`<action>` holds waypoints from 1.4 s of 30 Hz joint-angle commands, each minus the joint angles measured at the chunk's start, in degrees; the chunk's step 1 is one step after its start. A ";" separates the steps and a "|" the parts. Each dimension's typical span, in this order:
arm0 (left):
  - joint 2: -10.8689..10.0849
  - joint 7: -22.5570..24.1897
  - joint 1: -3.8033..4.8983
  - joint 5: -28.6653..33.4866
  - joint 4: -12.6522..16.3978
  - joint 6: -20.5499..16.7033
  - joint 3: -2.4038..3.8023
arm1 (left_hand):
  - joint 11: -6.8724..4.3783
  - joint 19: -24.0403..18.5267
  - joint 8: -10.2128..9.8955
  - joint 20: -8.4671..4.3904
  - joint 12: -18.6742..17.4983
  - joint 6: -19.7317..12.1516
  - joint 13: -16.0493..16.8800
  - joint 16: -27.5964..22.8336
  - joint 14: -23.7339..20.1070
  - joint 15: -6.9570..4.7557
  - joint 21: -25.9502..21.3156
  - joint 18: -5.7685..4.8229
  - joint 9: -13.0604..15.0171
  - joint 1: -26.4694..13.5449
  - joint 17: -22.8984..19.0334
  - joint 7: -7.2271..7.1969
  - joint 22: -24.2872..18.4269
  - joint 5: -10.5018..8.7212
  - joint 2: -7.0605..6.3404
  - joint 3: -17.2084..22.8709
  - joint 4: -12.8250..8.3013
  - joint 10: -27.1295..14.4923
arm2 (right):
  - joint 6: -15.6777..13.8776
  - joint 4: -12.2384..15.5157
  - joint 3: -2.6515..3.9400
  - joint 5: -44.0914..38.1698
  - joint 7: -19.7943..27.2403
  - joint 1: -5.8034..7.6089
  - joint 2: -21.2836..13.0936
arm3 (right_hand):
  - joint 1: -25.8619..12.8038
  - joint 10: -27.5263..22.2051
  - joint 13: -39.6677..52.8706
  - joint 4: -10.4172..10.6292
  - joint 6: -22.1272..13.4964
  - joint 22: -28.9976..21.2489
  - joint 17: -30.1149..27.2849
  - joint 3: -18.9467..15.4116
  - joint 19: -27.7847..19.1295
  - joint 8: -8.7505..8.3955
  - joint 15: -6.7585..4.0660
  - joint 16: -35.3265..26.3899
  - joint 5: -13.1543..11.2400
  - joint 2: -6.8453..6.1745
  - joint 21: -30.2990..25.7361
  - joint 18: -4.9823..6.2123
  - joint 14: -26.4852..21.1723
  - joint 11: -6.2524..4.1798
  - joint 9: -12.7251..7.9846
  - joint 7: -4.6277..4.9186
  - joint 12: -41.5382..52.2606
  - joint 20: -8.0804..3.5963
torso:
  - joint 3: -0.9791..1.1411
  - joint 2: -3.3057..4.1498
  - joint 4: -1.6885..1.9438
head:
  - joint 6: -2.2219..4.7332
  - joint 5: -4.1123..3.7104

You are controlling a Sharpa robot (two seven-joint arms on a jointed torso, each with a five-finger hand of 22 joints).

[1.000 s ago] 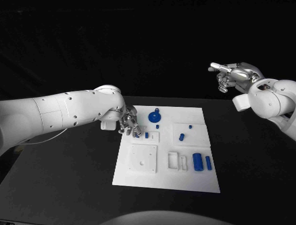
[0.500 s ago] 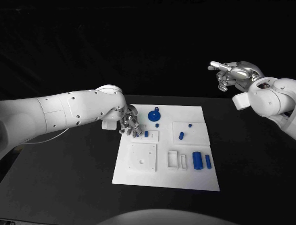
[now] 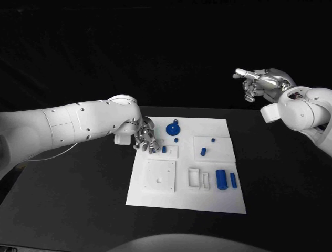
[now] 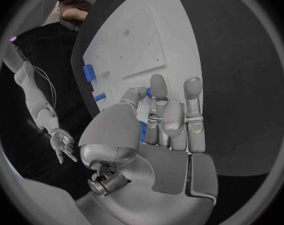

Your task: Assemble the parts on the task board

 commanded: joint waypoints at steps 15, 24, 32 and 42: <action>0.04 -0.19 -0.54 -1.21 -0.78 -6.45 -0.16 | 0.76 0.12 -0.35 1.30 0.90 -4.78 0.19 -0.85 -0.19 0.88 -1.15 0.67 -18.21 3.40 -2.39 2.07 1.07 -8.08 2.72 6.01 -7.69 -2.02 | 1.03 0.04 0.03 -0.29 0.25 -0.14 -0.18 | -0.12 0.37 0.09 -0.31 0.35 4.42 -0.04 -0.02 2.69 -0.12 -0.25 0.07 -0.27 0.39 0.07 0.59 0.28 -0.01 -0.06 -0.13 0.10 -0.14 | -0.05 0.00 -0.01 | 0.04 0.10; 0.03 0.07 -0.54 -0.66 -0.43 -5.57 -0.16 | 1.03 -0.07 -0.32 1.53 1.09 -5.14 0.14 -0.72 -0.24 1.03 -1.00 0.87 -25.82 2.72 -2.68 2.51 1.01 -8.42 2.82 5.65 -8.33 -2.25 | 1.21 0.19 0.03 -0.29 0.18 -0.16 -0.30 | -0.18 0.38 0.09 -0.26 0.36 4.43 -0.05 -0.08 2.70 -0.14 -0.26 0.06 -0.31 0.33 0.08 0.59 0.28 -0.02 -0.06 -0.13 0.09 -0.14 | -0.01 -0.02 0.00 | -0.03 0.09; -0.13 0.16 -0.54 0.19 0.37 -5.00 -0.16 | 0.93 -0.17 -0.17 1.59 0.68 -2.92 -0.22 -0.28 -0.10 1.12 -0.70 0.95 -27.52 3.72 -1.89 2.33 1.12 -8.09 3.15 6.78 -10.17 -1.45 | 1.54 0.24 0.03 -0.32 0.08 -0.25 -0.42 | -0.21 0.36 0.08 -0.20 0.37 4.40 -0.10 -0.10 2.67 -0.13 -0.25 -0.02 -0.29 0.33 -0.04 0.60 0.23 0.00 -0.06 -0.12 0.07 -0.14 | -0.01 -0.02 0.01 | -0.03 0.04; -0.77 -0.26 -0.54 1.35 1.49 -6.05 -0.14 | 0.55 -0.08 -0.20 1.33 -0.32 -1.46 -0.39 -0.23 0.44 0.87 0.03 0.95 -23.43 2.71 -0.81 1.79 1.08 -6.93 2.48 9.03 -11.97 -0.32 | 2.05 0.23 0.03 -0.39 -0.02 -0.68 -0.67 | -0.21 0.36 0.08 -0.20 0.37 4.40 -0.10 -0.10 2.67 -0.13 -0.25 -0.02 -0.29 0.33 -0.04 0.60 0.23 0.00 -0.06 -0.12 0.07 -0.14 | -0.02 -0.03 0.04 | 0.01 -0.03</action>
